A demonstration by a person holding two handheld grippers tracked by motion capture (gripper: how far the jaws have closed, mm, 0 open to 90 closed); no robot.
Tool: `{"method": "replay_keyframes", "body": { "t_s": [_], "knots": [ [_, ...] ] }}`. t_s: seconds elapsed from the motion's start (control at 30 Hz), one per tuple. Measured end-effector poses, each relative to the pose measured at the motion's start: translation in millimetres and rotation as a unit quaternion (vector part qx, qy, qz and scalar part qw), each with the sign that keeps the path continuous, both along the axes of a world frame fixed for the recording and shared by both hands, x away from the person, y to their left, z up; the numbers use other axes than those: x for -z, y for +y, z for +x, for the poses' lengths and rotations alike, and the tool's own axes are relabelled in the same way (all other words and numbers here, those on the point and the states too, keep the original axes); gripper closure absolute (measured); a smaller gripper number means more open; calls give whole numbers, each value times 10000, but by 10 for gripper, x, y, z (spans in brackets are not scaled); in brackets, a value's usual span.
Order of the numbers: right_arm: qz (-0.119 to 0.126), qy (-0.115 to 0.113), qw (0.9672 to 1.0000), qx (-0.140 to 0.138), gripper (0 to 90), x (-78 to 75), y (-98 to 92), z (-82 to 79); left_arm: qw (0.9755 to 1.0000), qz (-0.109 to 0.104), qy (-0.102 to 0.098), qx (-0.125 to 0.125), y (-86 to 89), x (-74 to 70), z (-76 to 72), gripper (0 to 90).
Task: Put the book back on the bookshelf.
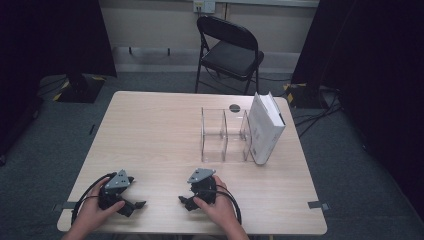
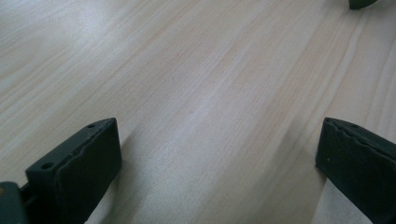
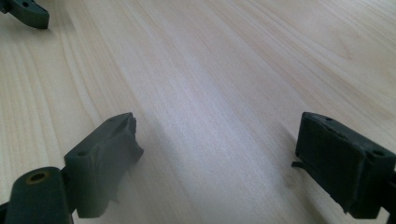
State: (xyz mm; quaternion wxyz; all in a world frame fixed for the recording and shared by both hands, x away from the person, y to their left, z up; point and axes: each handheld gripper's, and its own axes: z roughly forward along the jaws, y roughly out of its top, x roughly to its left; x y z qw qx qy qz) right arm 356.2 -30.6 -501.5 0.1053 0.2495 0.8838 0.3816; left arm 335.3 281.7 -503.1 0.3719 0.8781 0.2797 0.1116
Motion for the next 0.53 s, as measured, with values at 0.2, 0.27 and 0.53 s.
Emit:
{"method": "replay_keyframes", "body": {
  "t_s": [0.2, 0.27, 0.53],
  "knots": [
    [-10, 1, 10000, 18, 114, 0, 5, -7, 10000, -1, 1, -1, 0, 0, -1, 0],
    [-10, 1, 10000, 17, 114, 0, 5, -7, 10000, -2, -5, 0, 0, 1, 0, 0],
    [-8, -2, 10000, 22, 114, 0, 5, -9, 10000, -7, -9, 1, -1, 2, 0, 0]
  ]
}}
